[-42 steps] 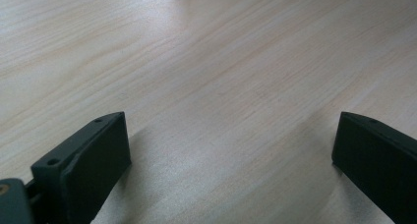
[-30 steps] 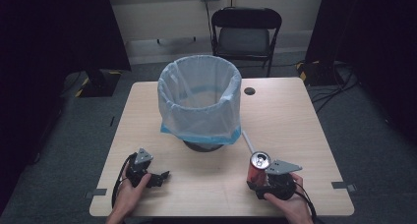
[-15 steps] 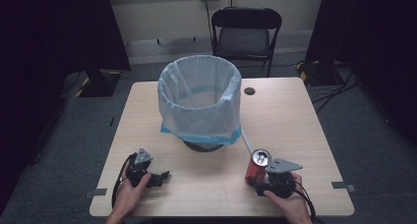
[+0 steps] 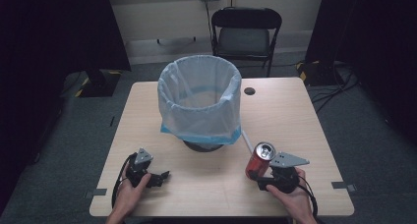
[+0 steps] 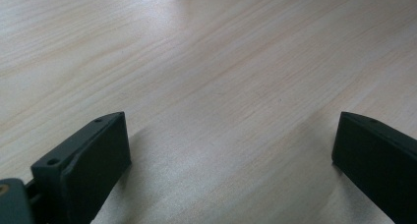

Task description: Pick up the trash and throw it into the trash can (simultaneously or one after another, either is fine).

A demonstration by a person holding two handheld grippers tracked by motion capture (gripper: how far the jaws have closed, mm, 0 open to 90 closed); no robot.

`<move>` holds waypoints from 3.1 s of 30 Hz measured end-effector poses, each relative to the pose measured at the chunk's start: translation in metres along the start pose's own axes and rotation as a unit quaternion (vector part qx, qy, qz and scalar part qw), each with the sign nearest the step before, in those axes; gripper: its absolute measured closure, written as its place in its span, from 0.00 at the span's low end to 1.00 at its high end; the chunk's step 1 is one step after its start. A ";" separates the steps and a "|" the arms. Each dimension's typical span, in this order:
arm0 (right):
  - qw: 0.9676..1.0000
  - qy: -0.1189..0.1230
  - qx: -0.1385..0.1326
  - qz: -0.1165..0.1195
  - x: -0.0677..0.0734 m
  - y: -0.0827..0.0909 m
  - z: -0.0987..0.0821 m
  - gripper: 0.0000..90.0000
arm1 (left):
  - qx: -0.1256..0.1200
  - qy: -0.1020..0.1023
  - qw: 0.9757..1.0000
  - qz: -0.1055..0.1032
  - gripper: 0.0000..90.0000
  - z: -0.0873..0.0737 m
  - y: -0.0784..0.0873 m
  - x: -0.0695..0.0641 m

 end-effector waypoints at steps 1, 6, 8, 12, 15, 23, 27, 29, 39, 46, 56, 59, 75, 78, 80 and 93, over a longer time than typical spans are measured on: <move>1.000 -0.001 -0.004 -0.001 -0.001 0.002 0.003 0.38 | 0.000 0.000 1.000 0.000 0.00 0.000 0.000 0.000; 1.000 -0.009 -0.012 -0.007 -0.005 0.009 0.008 0.38 | 0.000 0.000 1.000 0.000 0.00 0.000 0.000 0.000; 1.000 -0.007 -0.016 -0.007 -0.006 0.011 0.011 0.38 | 0.000 0.000 1.000 0.000 0.00 0.000 0.000 0.000; 1.000 -0.008 -0.025 -0.017 -0.010 0.014 0.018 0.38 | 0.000 0.000 1.000 0.000 0.00 0.000 0.000 0.000; 0.999 -0.006 -0.031 -0.021 -0.012 0.017 0.025 0.38 | 0.000 0.000 1.000 0.000 0.00 0.000 0.000 0.000; 0.998 -0.013 -0.051 -0.032 -0.020 0.028 0.044 0.38 | 0.000 0.000 1.000 0.000 0.00 0.000 0.000 0.000; 0.998 -0.016 -0.060 -0.031 -0.021 0.030 0.051 0.38 | 0.000 0.000 1.000 0.000 0.00 0.000 0.000 0.000; 0.997 -0.015 -0.066 -0.032 -0.021 0.032 0.054 0.38 | 0.000 0.000 1.000 0.000 0.00 0.000 0.000 0.000; 0.996 -0.005 -0.086 -0.038 -0.028 0.046 0.080 0.38 | 0.000 0.000 1.000 0.000 0.00 0.000 0.000 0.000; 0.993 0.000 -0.114 -0.036 -0.029 0.056 0.102 0.38 | 0.000 0.000 1.000 0.000 0.00 0.000 0.000 0.000; 0.988 0.002 -0.149 -0.027 -0.033 0.064 0.134 0.38 | 0.000 0.000 1.000 0.000 0.00 0.000 0.000 0.000; 0.987 0.003 -0.156 -0.026 -0.032 0.064 0.141 0.38 | 0.000 0.000 1.000 0.000 0.00 0.000 0.000 0.000; 0.981 0.013 -0.191 -0.019 -0.036 0.066 0.187 0.38 | 0.000 0.000 1.000 0.000 0.00 0.000 0.000 0.000; 0.981 0.017 -0.191 -0.020 -0.038 0.065 0.195 0.38 | 0.000 0.000 1.000 0.000 0.00 0.000 0.000 0.000; 0.980 0.017 -0.195 -0.021 -0.040 0.065 0.200 0.38 | 0.000 0.000 1.000 0.000 0.00 0.000 0.000 0.000; 0.977 0.029 -0.210 -0.022 -0.047 0.067 0.232 0.38 | 0.000 0.000 1.000 0.000 0.00 0.000 0.000 0.000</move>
Point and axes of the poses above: each handheld gripper's, and its own axes: y roughly backward along the jaws, z roughly out of its top, x roughly to its left, the point moved 7 cm from there along -y, roughly forward along the jaws, and after that the axes turned 4 degrees about z, right-handed, at the moved point
